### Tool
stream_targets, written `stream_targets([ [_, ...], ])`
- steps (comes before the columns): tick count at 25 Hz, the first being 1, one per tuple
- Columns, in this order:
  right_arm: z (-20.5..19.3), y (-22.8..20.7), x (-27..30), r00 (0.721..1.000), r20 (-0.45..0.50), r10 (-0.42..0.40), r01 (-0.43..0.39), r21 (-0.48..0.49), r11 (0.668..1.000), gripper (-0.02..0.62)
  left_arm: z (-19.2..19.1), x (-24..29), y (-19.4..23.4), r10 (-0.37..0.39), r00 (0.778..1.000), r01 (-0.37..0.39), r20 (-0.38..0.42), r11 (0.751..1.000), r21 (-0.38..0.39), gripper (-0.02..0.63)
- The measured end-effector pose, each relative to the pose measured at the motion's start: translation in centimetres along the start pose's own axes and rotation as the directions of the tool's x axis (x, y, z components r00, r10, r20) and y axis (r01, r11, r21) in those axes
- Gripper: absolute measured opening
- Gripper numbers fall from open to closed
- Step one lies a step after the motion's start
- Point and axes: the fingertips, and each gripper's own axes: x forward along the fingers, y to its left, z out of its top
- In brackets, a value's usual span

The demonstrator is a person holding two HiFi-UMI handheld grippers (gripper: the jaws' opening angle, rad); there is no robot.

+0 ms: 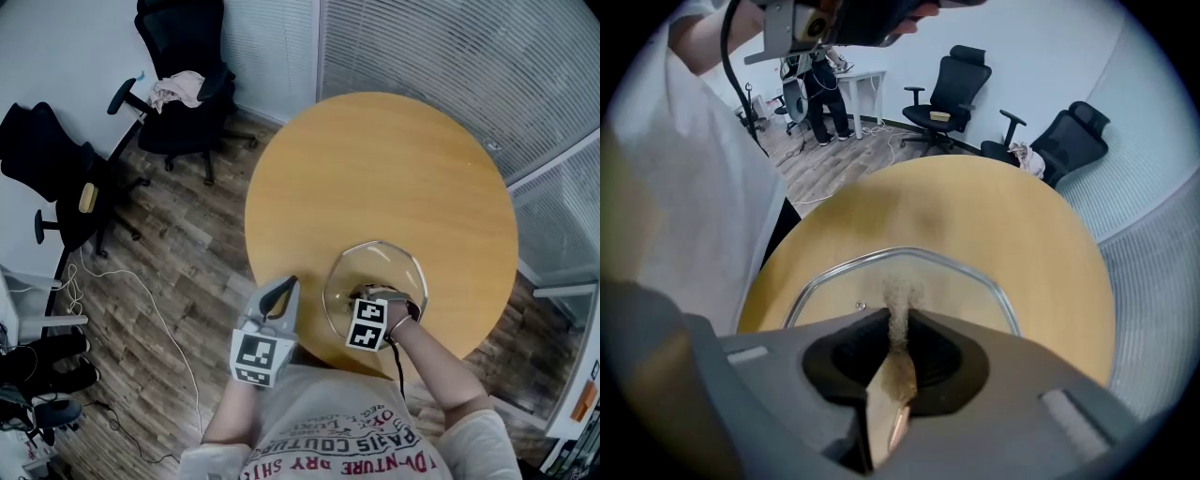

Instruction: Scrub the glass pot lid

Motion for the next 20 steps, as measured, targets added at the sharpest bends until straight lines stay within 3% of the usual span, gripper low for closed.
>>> stream_targets([
  [13, -3.5, 5.8, -1.1, 1.0, 0.014, 0.016, -0.017, 0.079, 0.997, 0.057, -1.2, -2.5, -3.7, -0.031, 0.999, 0.031, -0.008, 0.999, 0.023, 0.006],
  [20, -5.1, 7.2, -2.4, 0.995, 0.088, 0.036, -0.057, 0.245, 0.968, 0.057, -1.6, -2.5, -6.2, -0.075, 0.997, 0.076, -0.011, 0.996, 0.037, 0.006],
])
